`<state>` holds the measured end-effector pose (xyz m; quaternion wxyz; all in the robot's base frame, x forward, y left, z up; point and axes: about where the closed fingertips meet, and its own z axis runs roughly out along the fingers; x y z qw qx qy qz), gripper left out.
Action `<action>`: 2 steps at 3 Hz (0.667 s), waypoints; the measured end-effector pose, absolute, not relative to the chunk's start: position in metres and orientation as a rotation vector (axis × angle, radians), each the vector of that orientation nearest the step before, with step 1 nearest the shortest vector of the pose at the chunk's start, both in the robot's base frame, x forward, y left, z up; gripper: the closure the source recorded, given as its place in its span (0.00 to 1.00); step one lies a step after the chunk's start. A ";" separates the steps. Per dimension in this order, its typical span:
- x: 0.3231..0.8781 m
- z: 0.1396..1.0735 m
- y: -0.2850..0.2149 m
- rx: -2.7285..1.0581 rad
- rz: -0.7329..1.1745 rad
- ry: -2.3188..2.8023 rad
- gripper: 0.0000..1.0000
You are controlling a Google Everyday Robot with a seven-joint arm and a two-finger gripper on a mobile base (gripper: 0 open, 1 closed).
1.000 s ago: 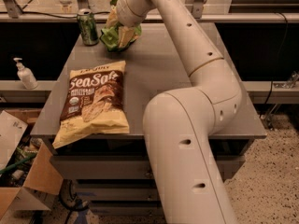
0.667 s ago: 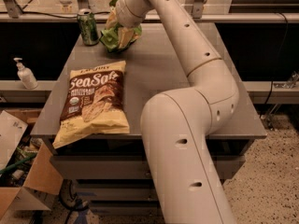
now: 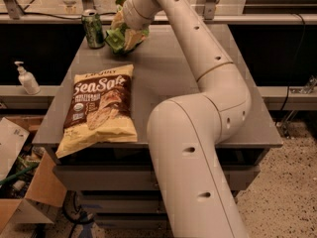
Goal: Move green rice chip bag near green can
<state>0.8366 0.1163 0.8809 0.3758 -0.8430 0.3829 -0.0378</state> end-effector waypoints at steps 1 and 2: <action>0.836 0.882 0.116 -2.161 -0.099 0.976 0.13; 0.835 0.883 0.113 -2.162 -0.100 0.979 0.00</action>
Offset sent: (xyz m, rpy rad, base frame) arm -0.0016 -0.0146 0.0142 -0.0051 -0.0104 -0.0100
